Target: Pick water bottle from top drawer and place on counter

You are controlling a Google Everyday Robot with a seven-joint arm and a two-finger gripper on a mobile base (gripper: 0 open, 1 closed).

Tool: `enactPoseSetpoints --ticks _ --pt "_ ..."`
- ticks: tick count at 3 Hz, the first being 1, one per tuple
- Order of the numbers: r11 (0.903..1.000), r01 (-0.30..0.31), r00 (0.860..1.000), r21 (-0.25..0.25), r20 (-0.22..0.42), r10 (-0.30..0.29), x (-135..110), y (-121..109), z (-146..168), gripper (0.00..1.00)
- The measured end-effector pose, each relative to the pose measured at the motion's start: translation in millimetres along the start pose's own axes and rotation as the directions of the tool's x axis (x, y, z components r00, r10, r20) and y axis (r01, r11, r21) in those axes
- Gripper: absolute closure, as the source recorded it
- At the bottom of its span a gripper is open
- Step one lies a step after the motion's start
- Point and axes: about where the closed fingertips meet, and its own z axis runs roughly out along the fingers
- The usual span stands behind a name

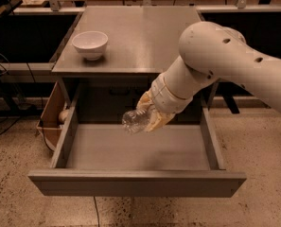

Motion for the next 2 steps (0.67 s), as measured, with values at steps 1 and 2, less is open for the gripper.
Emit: enactPoseSetpoints --ticks 1,2 --pt "1.0 0.006 1.0 -0.004 0.018 -0.006 -2.8 2.1 4.9 1.0" --pt "0.9934 0.109 0.994 0.037 -0.008 -0.109 -24.4 -21.9 -5.6 1.0"
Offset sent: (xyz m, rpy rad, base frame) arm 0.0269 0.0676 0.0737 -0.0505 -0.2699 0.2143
